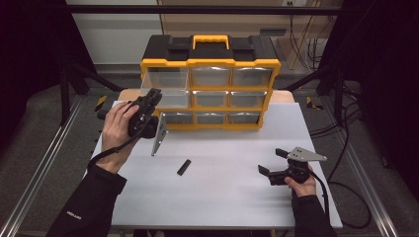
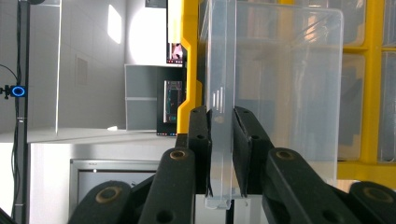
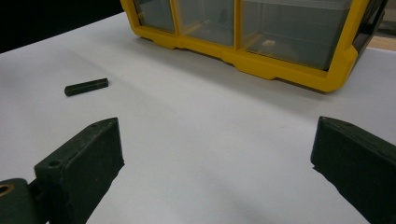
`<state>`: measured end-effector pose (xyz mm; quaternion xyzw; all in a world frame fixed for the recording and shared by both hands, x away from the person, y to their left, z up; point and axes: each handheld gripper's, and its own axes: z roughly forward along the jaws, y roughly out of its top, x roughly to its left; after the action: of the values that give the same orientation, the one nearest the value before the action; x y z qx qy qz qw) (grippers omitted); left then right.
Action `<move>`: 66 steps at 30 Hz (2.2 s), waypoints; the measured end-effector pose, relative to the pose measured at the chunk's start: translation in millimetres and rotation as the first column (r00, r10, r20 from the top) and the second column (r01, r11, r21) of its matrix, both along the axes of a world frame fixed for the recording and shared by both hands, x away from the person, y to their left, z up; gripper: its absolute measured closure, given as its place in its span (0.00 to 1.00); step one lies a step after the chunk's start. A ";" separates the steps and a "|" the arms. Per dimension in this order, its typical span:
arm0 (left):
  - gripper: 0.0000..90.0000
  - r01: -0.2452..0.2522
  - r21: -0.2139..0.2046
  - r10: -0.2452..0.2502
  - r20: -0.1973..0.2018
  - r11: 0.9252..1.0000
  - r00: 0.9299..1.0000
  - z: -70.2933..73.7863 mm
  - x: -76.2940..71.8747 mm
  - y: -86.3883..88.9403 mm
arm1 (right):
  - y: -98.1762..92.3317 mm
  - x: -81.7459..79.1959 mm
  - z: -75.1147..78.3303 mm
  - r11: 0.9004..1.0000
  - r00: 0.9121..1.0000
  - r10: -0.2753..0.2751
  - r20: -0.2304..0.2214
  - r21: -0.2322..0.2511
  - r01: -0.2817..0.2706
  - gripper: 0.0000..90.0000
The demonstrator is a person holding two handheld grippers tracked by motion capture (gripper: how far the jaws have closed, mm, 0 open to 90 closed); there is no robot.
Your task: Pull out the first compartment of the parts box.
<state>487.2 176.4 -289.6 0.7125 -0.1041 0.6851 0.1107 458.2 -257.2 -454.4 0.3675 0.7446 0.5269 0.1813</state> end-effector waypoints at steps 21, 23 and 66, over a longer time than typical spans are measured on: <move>0.79 -0.006 -0.118 -0.007 -0.104 0.993 0.995 7.2 -1.9 1.6 | -0.4 -0.7 0.8 1.000 1.000 -0.005 -0.002 0.005 0.005 0.03; 0.78 -0.009 -0.146 -0.009 -0.122 0.989 0.992 8.1 -2.1 2.3 | -0.4 -0.8 0.9 1.000 1.000 -0.003 -0.001 0.006 0.003 0.03; 0.14 -0.267 -0.784 -0.243 -0.464 0.560 0.852 -3.0 -14.6 43.6 | -1.4 -1.4 1.7 1.000 1.000 -0.004 0.005 0.012 0.004 0.03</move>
<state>472.6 220.1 -292.6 0.7339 0.2687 0.4316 0.4505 456.8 -258.6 -452.7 0.3689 0.7402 0.5318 0.1821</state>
